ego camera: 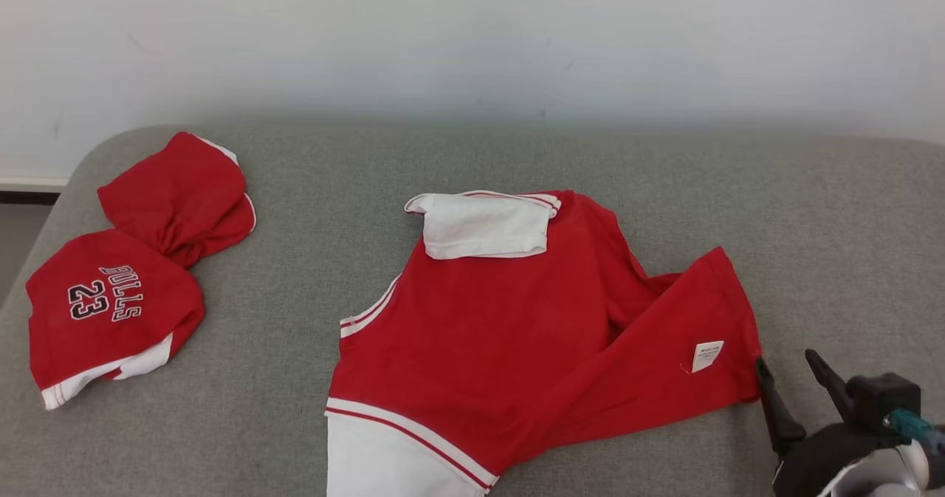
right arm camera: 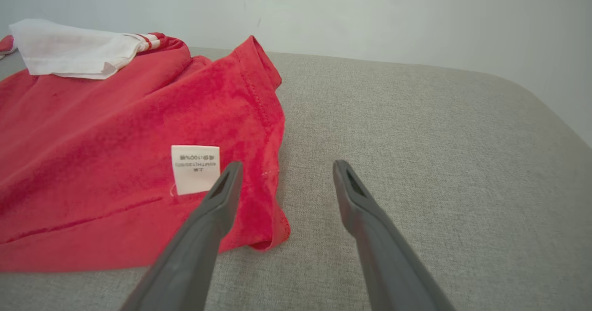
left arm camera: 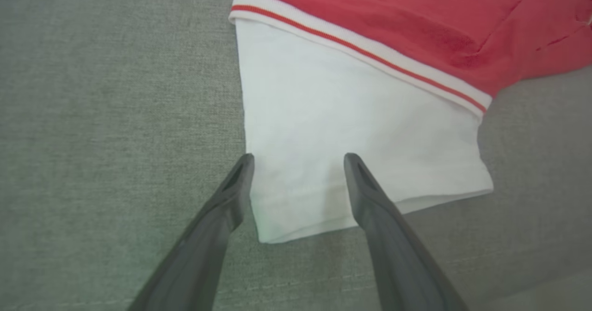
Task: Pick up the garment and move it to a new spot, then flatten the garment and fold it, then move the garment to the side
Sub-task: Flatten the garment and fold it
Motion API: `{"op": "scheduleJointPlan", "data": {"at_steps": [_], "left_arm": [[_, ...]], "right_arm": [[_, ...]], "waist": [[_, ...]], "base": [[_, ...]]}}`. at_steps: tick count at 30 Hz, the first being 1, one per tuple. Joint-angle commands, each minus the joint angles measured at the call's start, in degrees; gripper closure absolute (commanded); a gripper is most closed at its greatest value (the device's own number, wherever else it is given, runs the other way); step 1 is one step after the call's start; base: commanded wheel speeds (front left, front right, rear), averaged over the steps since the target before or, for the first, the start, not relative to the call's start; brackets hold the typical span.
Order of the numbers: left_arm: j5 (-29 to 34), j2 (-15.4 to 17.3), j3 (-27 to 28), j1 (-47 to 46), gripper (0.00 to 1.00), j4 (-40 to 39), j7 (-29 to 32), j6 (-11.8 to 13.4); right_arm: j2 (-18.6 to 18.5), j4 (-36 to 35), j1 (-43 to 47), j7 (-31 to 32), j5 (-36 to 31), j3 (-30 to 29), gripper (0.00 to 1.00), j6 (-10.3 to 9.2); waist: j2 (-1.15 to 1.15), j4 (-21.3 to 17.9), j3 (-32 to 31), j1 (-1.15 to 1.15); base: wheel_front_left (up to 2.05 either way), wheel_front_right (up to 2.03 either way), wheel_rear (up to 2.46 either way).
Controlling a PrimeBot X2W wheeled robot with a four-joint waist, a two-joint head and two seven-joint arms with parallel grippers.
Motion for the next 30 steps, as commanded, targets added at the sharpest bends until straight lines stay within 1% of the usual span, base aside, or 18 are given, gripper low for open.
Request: {"op": "scheduleJointPlan", "data": {"at_steps": [1, 2, 10, 15, 17, 18, 19, 20, 21, 22, 23, 24, 25, 26, 28, 30], "left_arm": [[-0.8, -0.2, -0.4, -1.5, 0.0, 1.0, -0.5, 0.1], [-0.8, -0.2, -0.4, -1.5, 0.0, 1.0, -0.5, 0.1], [-2.4, -0.7, -1.8, -6.0, 0.0, 7.7, -1.2, 0.1], [-5.4, -1.3, -2.4, -8.1, 0.0, 10.6, -1.2, 0.1], [-4.2, -0.4, -2.2, -9.2, 0.0, 12.2, -1.1, 1.0], [-5.3, -0.7, -1.2, -9.5, 0.0, 12.1, -1.2, 1.1], [-5.4, -0.8, -0.4, -9.7, 0.0, 11.8, -1.2, 1.8], [-4.2, -0.5, -0.3, -9.6, 0.0, 11.5, -1.2, 2.2], [-4.4, -0.7, -0.1, -9.1, 0.0, 11.9, -1.3, 2.6], [-3.5, -0.5, -0.5, -8.7, 0.0, 13.1, -1.2, 3.2], [-3.0, -0.5, -1.1, -8.5, 0.0, 13.9, -1.2, 2.9], [-4.2, -1.2, -1.3, -8.3, 0.0, 14.9, -1.1, 2.3], [-4.6, -1.5, -1.7, -8.3, 0.59, 15.8, -1.0, 1.8], [-4.5, -1.7, -2.3, -8.7, 1.0, 16.0, -0.8, 1.6], [-5.9, -2.5, -2.7, -9.0, 1.0, 16.3, -0.8, 0.8], [-6.1, -2.7, -2.6, -9.5, 1.0, 15.1, -1.0, 0.6]], "right_arm": [[-0.5, 1.5, -1.6, 0.1, 0.9, 1.0, 0.0, -0.14], [-0.5, 1.5, -1.6, 0.1, 0.9, 1.0, 0.0, -0.14], [-1.1, 10.0, -8.1, -0.2, 4.4, 7.1, 0.0, -0.14], [-0.9, 14.2, -11.1, -1.3, 7.2, 10.7, 0.01, -0.14], [-1.0, 15.8, -12.0, -1.3, 8.3, 12.2, 0.48, -0.14], [-1.0, 16.3, -12.5, -1.6, 8.9, 12.8, 0.5, -0.14], [-1.0, 17.0, -12.9, -1.8, 9.3, 13.3, 0.73, -0.14], [-1.0, 17.8, -13.3, -2.1, 9.7, 13.8, 0.84, -0.14], [-0.9, 18.3, -13.6, -2.4, 10.2, 14.3, 0.86, -0.14], [-0.7, 18.9, -13.7, -2.6, 10.7, 15.0, 0.98, -0.14], [-0.6, 19.5, -14.0, -2.7, 11.1, 15.6, 1.0, -0.14], [-0.7, 20.0, -14.2, -3.0, 11.5, 16.1, 1.0, -0.14], [-0.7, 20.2, -14.6, -3.3, 12.0, 16.6, 1.0, -0.14], [-0.8, 20.6, -14.9, -3.7, 12.3, 17.0, 1.0, -0.14], [-1.1, 21.0, -15.1, -4.3, 12.7, 17.7, 1.0, -0.14], [-1.3, 20.9, -15.2, -4.9, 13.3, 18.6, 1.0, -0.14]], "waist": [[0.0, 0.2, 0.9, 0.0], [0.0, 0.2, 0.9, 0.0], [0.0, 0.6, 3.0, 0.0], [0.0, 0.7, 3.6, 0.0], [0.0, 0.7, 3.7, 0.0], [0.0, 0.7, 3.7, 0.0], [0.0, 0.8, 3.7, 0.0], [0.0, 0.8, 3.7, 0.0], [0.0, 0.9, 3.7, 0.0], [0.0, 0.9, 3.7, 0.0], [0.0, 0.9, 3.6, 0.0], [0.0, 1.0, 3.5, 0.0], [0.0, 1.0, 3.4, 0.0], [0.0, 1.0, 3.3, 0.0], [0.0, 1.1, 3.1, 0.0], [0.0, 1.1, 2.9, 0.0]], "base": [[0.0, 0.0, 0.0], [0.0, 0.0, 0.0], [0.0, 0.0, 0.0], [0.0, 0.0, 0.0], [0.0, 0.0, 0.0], [0.0, 0.0, 0.0], [0.0, 0.0, 0.0], [0.0, 0.0, 0.0], [0.0, 0.0, 0.0], [0.0, 0.0, 0.0], [0.0, 0.0, 0.0], [0.0, 0.0, 0.0], [0.0, 0.0, 0.0], [0.0, 0.0, 0.0], [0.0, 0.0, 0.0], [0.0, 0.0, 0.0]]}}
